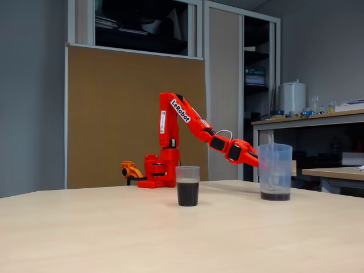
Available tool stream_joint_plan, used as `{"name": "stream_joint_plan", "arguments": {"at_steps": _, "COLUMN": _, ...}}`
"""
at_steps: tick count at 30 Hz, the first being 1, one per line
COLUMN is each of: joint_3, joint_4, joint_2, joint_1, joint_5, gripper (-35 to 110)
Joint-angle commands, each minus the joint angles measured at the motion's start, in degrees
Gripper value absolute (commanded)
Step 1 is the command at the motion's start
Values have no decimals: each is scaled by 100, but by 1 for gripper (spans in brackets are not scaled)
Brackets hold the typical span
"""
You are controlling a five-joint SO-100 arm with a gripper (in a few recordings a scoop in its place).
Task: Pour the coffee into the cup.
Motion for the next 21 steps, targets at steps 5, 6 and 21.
{"name": "stream_joint_plan", "arguments": {"at_steps": 5, "joint_3": 483, "joint_4": -26, "joint_2": 844, "joint_1": -26, "joint_5": 185, "gripper": 12}}
{"name": "stream_joint_plan", "arguments": {"at_steps": 6, "joint_3": 571, "joint_4": 18, "joint_2": 967, "joint_1": -35, "joint_5": 176, "gripper": 12}}
{"name": "stream_joint_plan", "arguments": {"at_steps": 21, "joint_3": 2408, "joint_4": 800, "joint_2": 3691, "joint_1": 26, "joint_5": -378, "gripper": 7}}
